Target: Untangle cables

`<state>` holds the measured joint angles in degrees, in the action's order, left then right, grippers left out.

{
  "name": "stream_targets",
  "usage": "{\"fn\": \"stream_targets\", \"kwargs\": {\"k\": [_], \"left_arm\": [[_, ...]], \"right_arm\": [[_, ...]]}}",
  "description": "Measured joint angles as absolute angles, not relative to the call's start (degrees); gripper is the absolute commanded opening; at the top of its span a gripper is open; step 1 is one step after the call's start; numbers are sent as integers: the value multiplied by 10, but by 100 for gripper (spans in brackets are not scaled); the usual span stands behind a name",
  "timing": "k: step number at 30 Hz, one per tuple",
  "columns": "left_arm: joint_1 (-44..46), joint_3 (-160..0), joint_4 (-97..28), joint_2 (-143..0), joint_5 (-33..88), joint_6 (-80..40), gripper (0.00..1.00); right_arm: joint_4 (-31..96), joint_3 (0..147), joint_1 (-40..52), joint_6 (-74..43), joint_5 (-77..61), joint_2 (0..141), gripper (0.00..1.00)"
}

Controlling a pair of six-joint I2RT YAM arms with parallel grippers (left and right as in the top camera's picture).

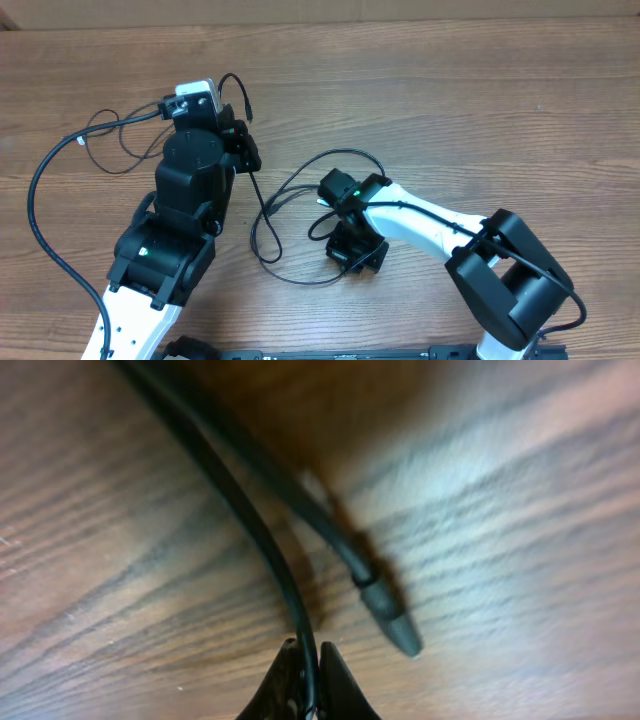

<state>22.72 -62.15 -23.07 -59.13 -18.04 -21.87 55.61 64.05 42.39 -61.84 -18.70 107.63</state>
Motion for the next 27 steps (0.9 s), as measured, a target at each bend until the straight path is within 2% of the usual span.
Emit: {"fn": "stream_targets", "kwargs": {"k": [10,16,20,27], "left_arm": [[227,-623,-125,-466,-154,-219,10],[227,-628,-78,-396,-154,-219,12],[227,-633,-162,-393,-152,-218,13],[227,-633,-350,-441,-136,-227,15]], "right_arm": [[566,641,322,-498,-154,1076,4],[580,641,237,-468,-127,1076,4],[588,641,185,-448,-114,1076,4],[590,641,182,-423,-111,1076,4]]}}
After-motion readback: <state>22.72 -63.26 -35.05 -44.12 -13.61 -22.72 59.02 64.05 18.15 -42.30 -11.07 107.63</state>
